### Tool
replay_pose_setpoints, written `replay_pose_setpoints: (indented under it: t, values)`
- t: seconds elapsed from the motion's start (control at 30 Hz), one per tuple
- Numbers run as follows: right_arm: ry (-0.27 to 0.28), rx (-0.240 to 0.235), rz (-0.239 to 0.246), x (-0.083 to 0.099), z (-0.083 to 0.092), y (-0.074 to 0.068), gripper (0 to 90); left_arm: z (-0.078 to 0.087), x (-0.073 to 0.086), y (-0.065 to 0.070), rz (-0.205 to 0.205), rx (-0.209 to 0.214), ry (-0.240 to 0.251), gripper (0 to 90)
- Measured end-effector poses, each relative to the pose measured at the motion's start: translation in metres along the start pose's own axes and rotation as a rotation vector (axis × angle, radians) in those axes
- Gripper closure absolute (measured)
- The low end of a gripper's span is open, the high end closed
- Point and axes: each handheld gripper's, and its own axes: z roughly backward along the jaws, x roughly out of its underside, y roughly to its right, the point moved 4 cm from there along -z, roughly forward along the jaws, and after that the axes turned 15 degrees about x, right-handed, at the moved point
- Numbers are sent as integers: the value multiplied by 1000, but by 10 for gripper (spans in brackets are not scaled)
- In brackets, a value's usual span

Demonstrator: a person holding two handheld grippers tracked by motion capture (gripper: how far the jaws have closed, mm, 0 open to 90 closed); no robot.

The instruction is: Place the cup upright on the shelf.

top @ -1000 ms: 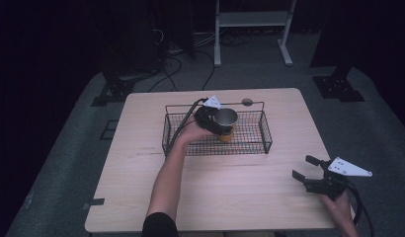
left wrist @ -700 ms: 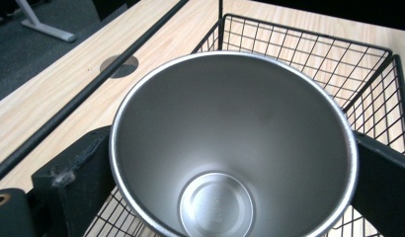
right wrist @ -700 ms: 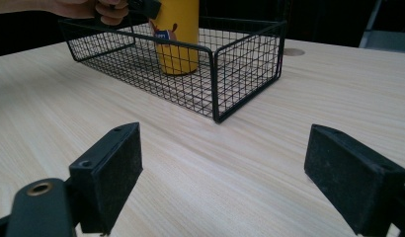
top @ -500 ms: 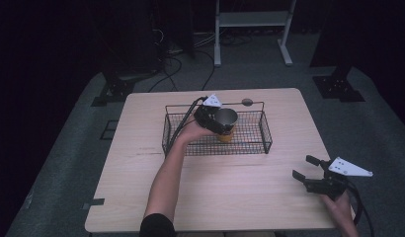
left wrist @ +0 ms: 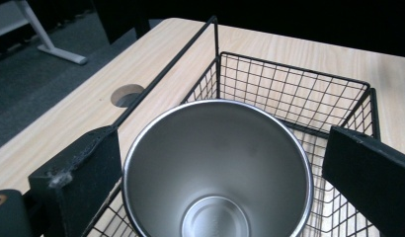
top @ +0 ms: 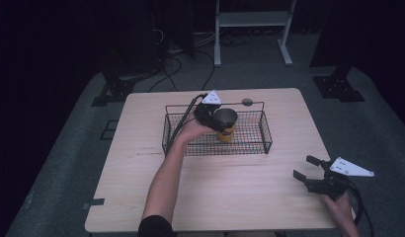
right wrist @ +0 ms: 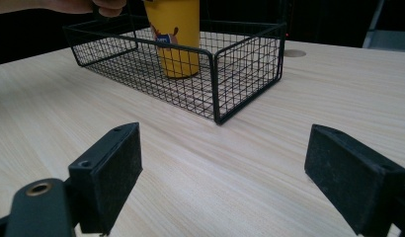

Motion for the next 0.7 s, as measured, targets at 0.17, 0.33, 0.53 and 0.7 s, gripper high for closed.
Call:
replay_pose_setpoints:
  t: [0.17,0.33,0.53,0.7]
  values:
    - [-1,3,5,0,0,-1,134,3,-1,-2,2,-18,12,12]
    - [-6,6,18,0,-1,-3,133,7,-2,-3,2,-27,22,12]
    - [-6,9,17,0,-1,-2,133,16,-5,-1,5,-45,57,13]
    - [-7,9,18,0,-1,-3,133,23,-7,4,-7,-59,80,12]
